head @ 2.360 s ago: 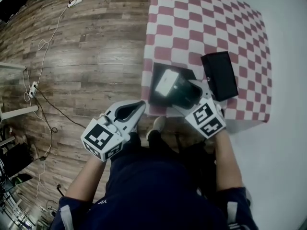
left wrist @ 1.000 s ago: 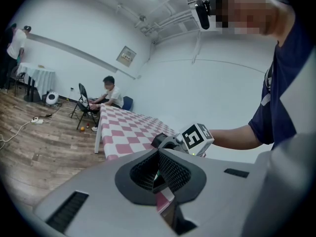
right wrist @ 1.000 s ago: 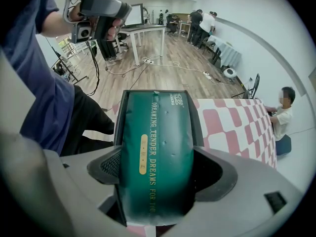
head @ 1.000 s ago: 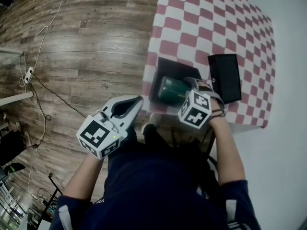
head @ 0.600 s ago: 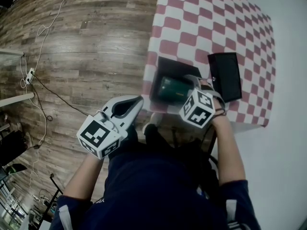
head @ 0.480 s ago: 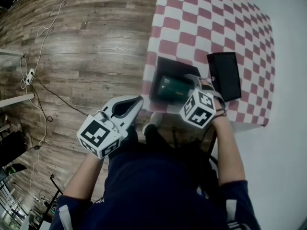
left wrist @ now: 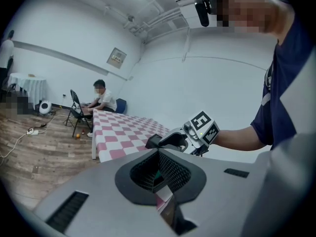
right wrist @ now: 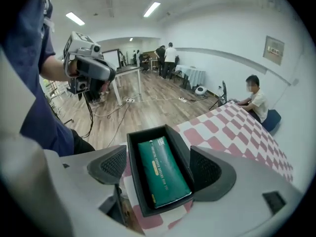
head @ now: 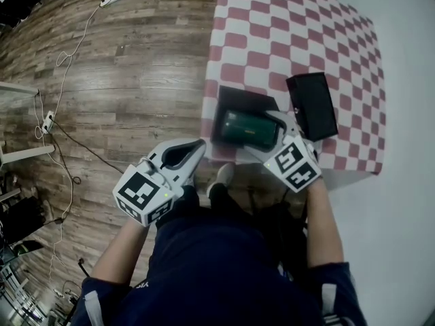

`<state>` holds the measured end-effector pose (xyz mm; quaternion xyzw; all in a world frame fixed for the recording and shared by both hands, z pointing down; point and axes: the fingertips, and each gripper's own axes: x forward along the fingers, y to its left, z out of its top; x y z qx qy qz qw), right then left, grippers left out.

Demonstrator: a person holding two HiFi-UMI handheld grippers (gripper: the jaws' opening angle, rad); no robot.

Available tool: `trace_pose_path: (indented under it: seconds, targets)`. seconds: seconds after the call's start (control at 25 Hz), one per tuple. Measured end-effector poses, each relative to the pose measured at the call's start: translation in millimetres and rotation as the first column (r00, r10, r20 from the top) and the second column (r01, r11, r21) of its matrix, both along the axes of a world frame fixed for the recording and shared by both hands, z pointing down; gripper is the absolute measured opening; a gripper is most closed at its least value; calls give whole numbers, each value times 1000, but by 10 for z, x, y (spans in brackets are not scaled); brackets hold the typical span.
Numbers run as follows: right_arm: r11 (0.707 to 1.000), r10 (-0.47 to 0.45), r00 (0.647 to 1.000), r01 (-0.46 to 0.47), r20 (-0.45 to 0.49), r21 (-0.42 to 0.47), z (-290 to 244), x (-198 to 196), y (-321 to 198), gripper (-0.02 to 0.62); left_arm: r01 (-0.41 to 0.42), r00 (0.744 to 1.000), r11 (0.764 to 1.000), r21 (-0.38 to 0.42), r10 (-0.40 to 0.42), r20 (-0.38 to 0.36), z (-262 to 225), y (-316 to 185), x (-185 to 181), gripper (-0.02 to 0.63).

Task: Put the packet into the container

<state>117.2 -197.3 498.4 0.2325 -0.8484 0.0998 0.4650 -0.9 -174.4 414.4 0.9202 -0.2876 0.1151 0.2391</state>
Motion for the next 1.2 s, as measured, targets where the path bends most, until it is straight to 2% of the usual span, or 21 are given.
trace_pose_path:
  seconds: [0.12,0.24,0.32,0.52,0.72,0.84,1.2]
  targets:
    - [996,88,988,-87,125,-16,-161,-36,71,394,-17,1000,1000,8,17,8,-73,58,31,25]
    - [985,169,962,-171,216,-7,-299,-21,95,279,-36,999,999,20,35,17,-137,115,58,25]
    - [976,209,942,-219,261,7,-397,-1,109,242,-50,999,998,26,49,22,-163,165,74,25]
    - [941,296,873,-337,388,40,-653,86,144,146,-82,996,995,50,81,30,-228,269,79,25]
    - [897,369,801,-439,471,44,-907,151,264,49,-119,993,991,64,116,35,-289,382,60,25]
    - [881,391,761,-472,517,29,-1001,150,375,28,-140,990,987,78,137,39,-315,449,35,25]
    - [829,452,675,-559,583,5,-1135,254,673,17,-190,981,976,102,186,50,-378,657,-21,25]
